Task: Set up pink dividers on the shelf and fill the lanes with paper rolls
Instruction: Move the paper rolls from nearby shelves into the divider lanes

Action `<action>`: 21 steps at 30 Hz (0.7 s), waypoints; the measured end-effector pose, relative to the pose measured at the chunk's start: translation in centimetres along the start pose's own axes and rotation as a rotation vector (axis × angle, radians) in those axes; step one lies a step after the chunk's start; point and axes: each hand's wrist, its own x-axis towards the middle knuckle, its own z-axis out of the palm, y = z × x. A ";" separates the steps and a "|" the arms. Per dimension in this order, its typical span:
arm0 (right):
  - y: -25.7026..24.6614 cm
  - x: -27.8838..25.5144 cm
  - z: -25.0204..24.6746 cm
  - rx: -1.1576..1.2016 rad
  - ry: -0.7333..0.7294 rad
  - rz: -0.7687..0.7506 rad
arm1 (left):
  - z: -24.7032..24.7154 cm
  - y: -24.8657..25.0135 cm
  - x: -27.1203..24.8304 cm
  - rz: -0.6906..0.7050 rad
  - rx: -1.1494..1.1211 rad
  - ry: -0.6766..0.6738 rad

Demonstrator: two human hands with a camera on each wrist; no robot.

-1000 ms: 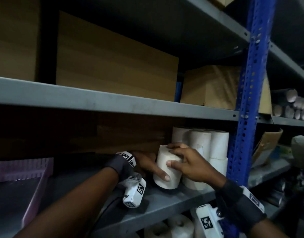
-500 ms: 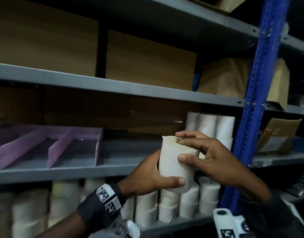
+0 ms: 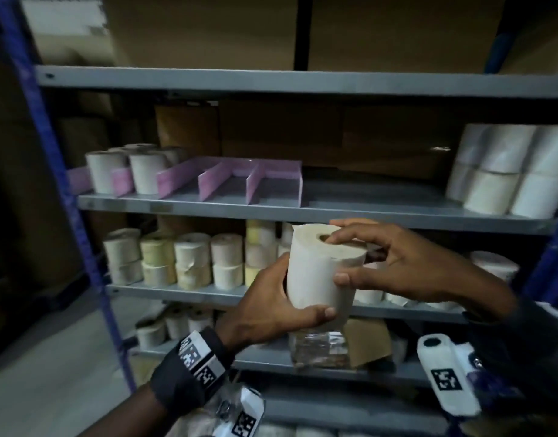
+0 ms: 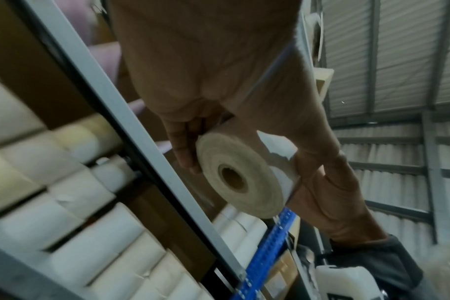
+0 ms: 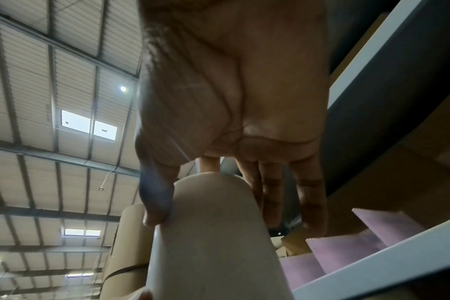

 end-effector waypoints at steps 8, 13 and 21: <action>-4.8 4.7 6.6 0.032 -0.060 -0.181 | -6.0 -0.4 -7.3 -0.028 0.001 0.154; -8.6 7.9 11.0 0.081 -0.075 -0.232 | -11.6 -0.6 -11.0 -0.056 0.083 0.186; -14.5 14.8 16.5 0.036 -0.026 -0.162 | -20.9 -1.9 -14.3 -0.005 0.130 0.268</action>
